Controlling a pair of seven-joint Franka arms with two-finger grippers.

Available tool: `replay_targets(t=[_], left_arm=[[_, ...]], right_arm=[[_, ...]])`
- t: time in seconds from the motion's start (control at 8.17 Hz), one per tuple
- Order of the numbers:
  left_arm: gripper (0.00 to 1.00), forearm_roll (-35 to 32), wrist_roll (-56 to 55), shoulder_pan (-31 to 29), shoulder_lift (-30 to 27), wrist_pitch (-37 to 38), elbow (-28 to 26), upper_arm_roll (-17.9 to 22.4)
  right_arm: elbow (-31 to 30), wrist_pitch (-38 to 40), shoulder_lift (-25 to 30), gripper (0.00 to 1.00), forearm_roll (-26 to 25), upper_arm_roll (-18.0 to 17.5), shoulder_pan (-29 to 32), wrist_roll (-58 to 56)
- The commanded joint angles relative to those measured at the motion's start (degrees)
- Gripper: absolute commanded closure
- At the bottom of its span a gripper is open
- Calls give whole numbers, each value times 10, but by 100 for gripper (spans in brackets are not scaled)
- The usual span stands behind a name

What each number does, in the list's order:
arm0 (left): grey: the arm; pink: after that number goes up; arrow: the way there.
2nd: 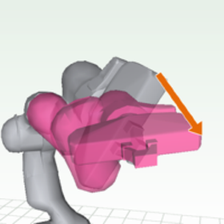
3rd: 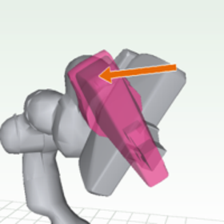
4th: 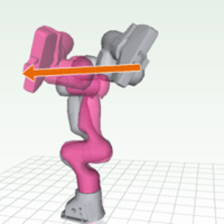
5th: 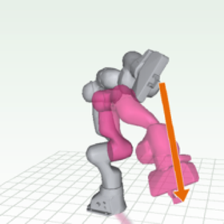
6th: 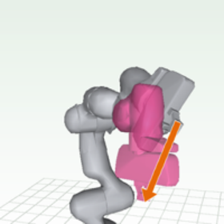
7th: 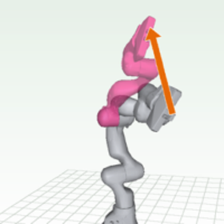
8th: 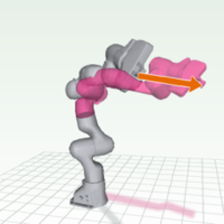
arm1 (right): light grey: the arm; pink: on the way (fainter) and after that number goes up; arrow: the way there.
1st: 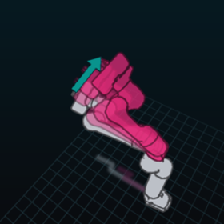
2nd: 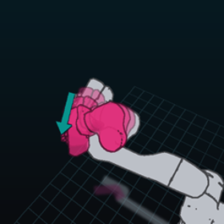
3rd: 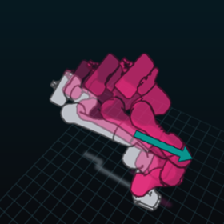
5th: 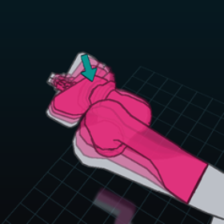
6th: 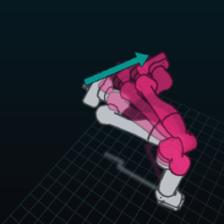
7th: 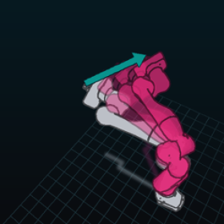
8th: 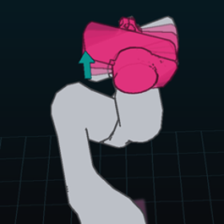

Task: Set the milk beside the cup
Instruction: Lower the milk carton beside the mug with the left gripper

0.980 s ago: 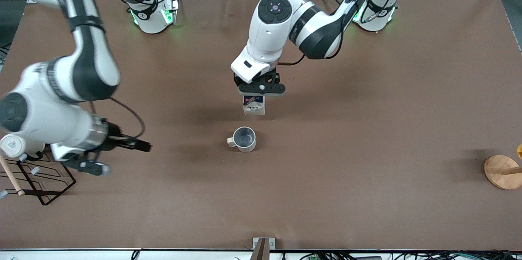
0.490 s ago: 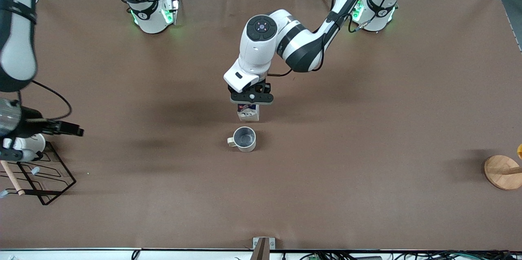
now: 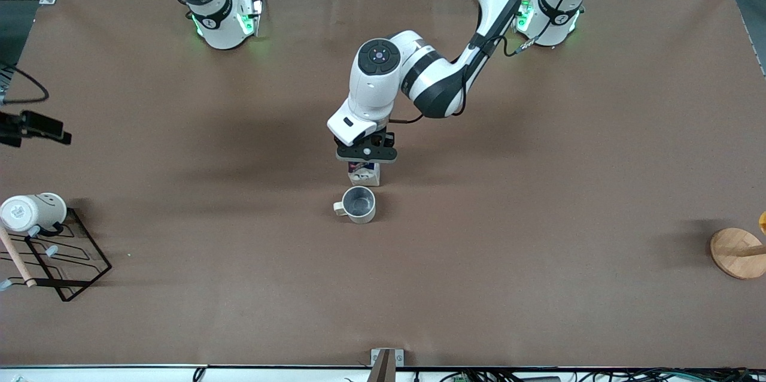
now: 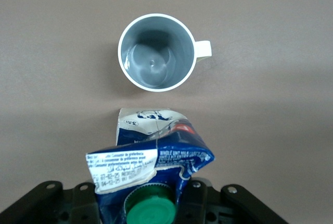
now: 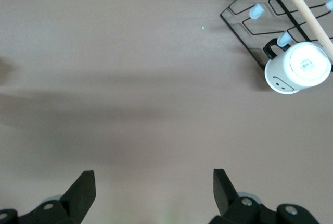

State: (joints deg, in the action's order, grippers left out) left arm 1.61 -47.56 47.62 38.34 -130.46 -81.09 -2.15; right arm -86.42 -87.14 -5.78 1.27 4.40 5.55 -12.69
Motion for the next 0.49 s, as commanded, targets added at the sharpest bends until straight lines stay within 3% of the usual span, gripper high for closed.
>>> replay_targets(t=[0.0, 0.12, 0.24, 0.37], left_arm=[[52, -12, -9, 6, 12, -9, 14, 5], [23, -8, -18, 5, 12, -9, 14, 3], [0, -10, -36, 5, 10, -9, 15, 3], [0, -12, -46, 6, 1, -4, 15, 6]], right_arm=[[-96, -23, 82, 0, -10, -13, 11, -16], [-103, -22, 93, 0, -10, -13, 7, -15], [-109, -17, 104, 0, -9, -17, 5, -15], [-103, -26, 108, 0, -4, -17, 6, -9]])
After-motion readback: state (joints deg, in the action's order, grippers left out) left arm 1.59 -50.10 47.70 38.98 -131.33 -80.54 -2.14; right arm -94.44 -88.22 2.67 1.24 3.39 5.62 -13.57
